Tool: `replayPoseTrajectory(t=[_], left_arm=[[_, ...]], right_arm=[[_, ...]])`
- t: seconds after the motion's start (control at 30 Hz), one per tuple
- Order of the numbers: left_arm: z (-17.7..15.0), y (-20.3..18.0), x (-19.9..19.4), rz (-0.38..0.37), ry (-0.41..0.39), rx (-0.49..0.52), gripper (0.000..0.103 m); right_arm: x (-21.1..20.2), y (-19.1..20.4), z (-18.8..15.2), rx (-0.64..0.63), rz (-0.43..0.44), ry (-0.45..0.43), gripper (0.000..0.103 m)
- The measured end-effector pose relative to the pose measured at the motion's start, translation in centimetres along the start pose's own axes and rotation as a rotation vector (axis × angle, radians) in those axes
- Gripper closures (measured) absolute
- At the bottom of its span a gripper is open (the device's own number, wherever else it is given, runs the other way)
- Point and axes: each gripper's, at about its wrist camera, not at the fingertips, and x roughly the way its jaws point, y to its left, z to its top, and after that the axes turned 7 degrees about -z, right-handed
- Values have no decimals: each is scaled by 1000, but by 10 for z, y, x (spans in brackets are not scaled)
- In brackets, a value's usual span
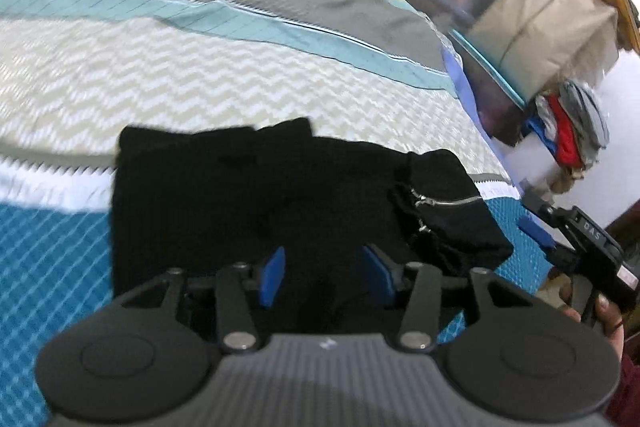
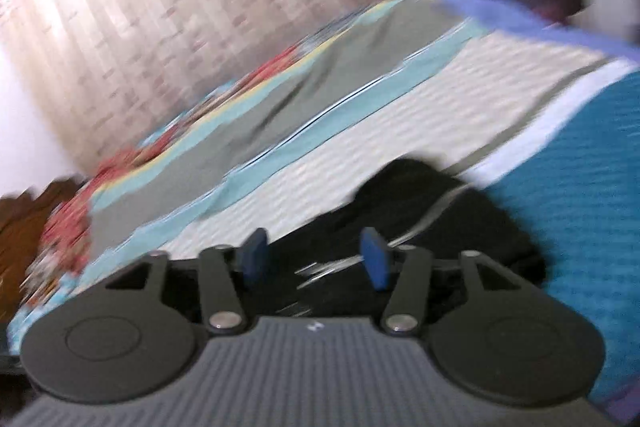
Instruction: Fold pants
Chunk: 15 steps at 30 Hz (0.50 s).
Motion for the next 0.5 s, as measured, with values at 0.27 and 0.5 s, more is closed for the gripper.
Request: replayPoseTrajectory(t=[0.27, 0.5], left_arm=[[14, -17, 62, 37, 110, 51, 58], [9, -40, 88, 127, 211, 163, 56]], right_arm=[[-3, -84, -9, 238, -160, -6, 32], [19, -92, -13, 289, -114, 56, 51]])
